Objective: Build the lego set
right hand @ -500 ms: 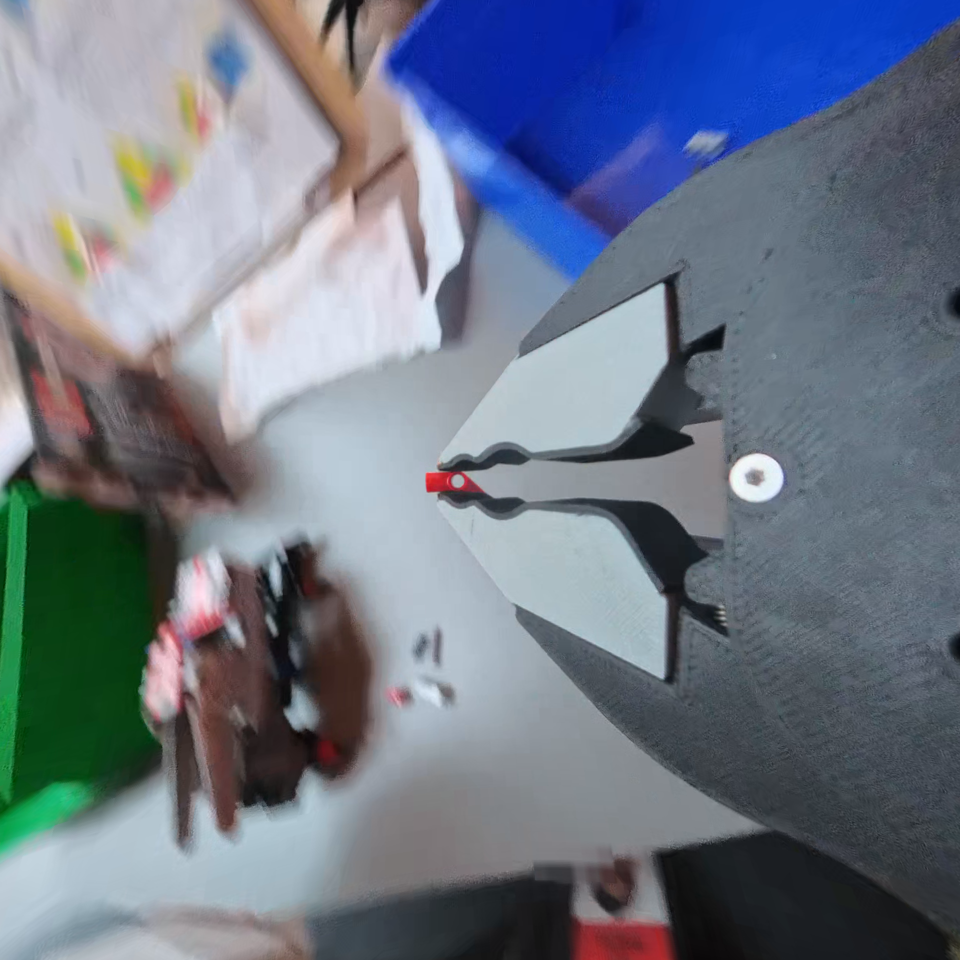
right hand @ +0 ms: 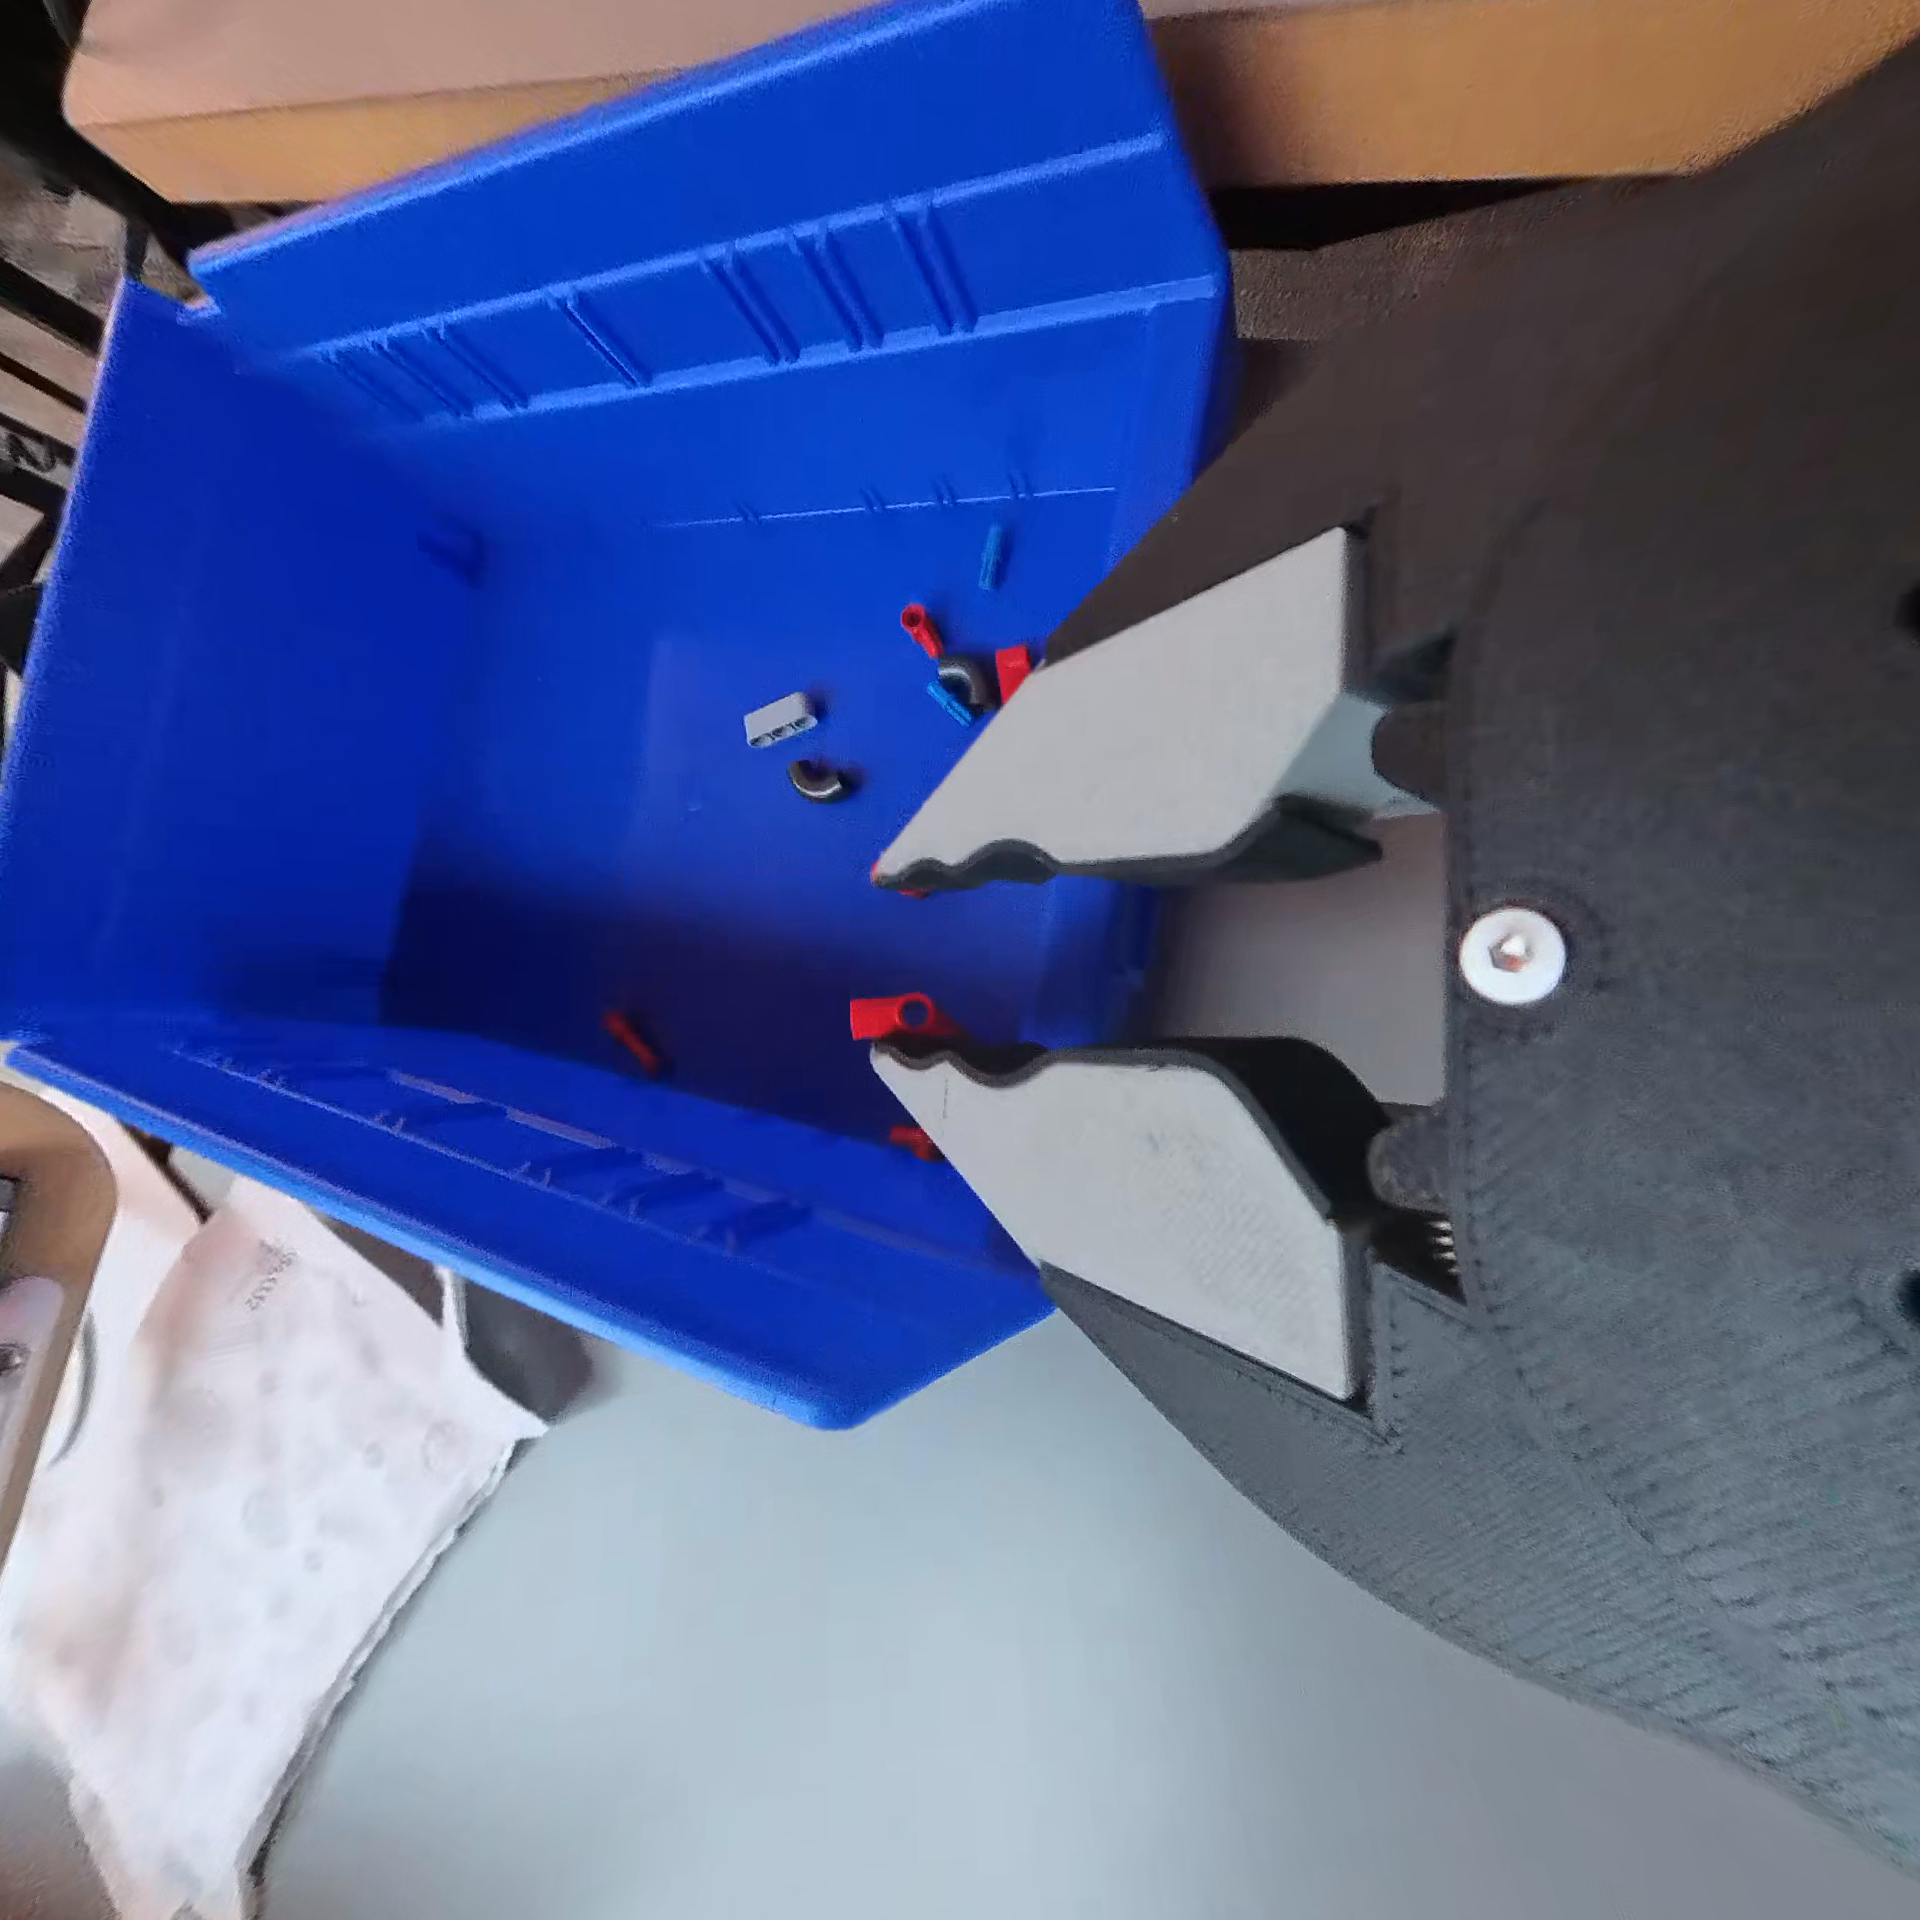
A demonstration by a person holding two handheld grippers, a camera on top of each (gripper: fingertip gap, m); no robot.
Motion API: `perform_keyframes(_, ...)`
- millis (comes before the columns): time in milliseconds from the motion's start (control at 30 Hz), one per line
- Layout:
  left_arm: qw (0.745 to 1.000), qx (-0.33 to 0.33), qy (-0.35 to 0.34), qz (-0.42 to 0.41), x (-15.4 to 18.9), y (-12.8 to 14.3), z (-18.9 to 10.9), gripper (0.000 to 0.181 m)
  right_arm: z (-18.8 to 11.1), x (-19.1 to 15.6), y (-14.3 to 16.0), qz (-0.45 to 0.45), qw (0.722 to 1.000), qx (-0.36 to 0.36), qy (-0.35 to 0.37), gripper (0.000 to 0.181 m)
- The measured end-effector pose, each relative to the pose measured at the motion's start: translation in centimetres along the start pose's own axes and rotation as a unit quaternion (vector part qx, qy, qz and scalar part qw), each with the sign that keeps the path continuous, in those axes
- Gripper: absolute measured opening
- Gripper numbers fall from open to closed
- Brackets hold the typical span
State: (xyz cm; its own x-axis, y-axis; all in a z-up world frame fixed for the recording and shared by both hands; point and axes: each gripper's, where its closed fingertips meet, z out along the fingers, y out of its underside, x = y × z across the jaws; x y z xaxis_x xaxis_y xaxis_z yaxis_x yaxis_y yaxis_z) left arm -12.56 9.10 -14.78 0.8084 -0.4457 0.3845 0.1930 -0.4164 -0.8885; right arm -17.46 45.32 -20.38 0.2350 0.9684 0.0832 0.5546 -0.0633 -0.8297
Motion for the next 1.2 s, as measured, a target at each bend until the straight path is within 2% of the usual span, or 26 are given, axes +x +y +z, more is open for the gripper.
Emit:
perform_keyframes(133, 1.0, 0.005, 0.001, -0.007, -0.2, -0.1, -0.2, 0.038, -0.7, -0.4, -0.9, 0.042, 0.998, 0.031, -0.039, 0.021)
perform_keyframes(333, 1.0, -0.004, 0.005, -0.002, 0.2, 0.2, 0.1, 0.038, 0.8, 0.2, 2.4, 0.001, 0.998, -0.062, -0.004, 0.025)
perform_keyframes(467, 1.0, -0.004, 0.006, -0.001, 0.2, 0.2, 0.2, 0.038, -0.3, -0.2, -0.3, 0.023, 0.999, 0.016, -0.028, 0.019)
perform_keyframes(567, 1.0, -0.008, 0.007, -0.009, 0.0, 0.5, 0.4, 0.038, -1.0, -0.1, -0.7, 0.047, 0.997, 0.029, -0.044, 0.025)
perform_keyframes(633, 1.0, -0.011, 0.004, -0.006, -0.1, 0.5, 0.3, 0.038, -2.4, -1.2, -2.6, 0.042, 0.994, 0.076, -0.073, 0.026)
perform_keyframes(767, 1.0, -0.004, -0.017, -0.001, -0.8, 0.2, -0.2, 0.037, -6.3, -8.5, -7.3, -0.019, 0.962, 0.175, -0.208, 0.023)
perform_keyframes(867, 0.997, -0.026, -0.073, -0.002, -2.9, 1.0, -0.2, 0.036, -7.0, -15.9, -7.9, -0.089, 0.935, 0.188, -0.288, 0.022)
perform_keyframes(933, 0.992, -0.061, -0.113, 0.013, -4.1, 2.3, 0.0, 0.036, -6.6, -22.0, -5.3, -0.158, 0.903, 0.13, -0.378, 0.02)
perform_keyframes(1000, 0.982, -0.104, -0.149, 0.043, -5.0, 3.6, 0.2, 0.027, -5.4, -25.9, -1.7, -0.225, 0.879, 0.063, -0.417, 0.014)
perform_keyframes(1067, 0.971, -0.146, -0.175, 0.071, -5.4, 4.8, 0.4, 0.031, -4.1, -27.9, 0.9, -0.264, 0.867, 0.016, -0.422, 0.019)
perform_keyframes(1133, 0.958, -0.176, -0.204, 0.097, -6.1, 5.7, 0.3, 0.031, -4.2, -29.7, 2.7, -0.27, 0.847, -0.016, -0.457, 0.021)
perform_keyframes(1200, 0.949, -0.196, -0.223, 0.109, -6.8, 6.3, 0.1, 0.031, -3.8, -30.6, 4.0, -0.273, 0.841, -0.049, -0.465, 0.031)
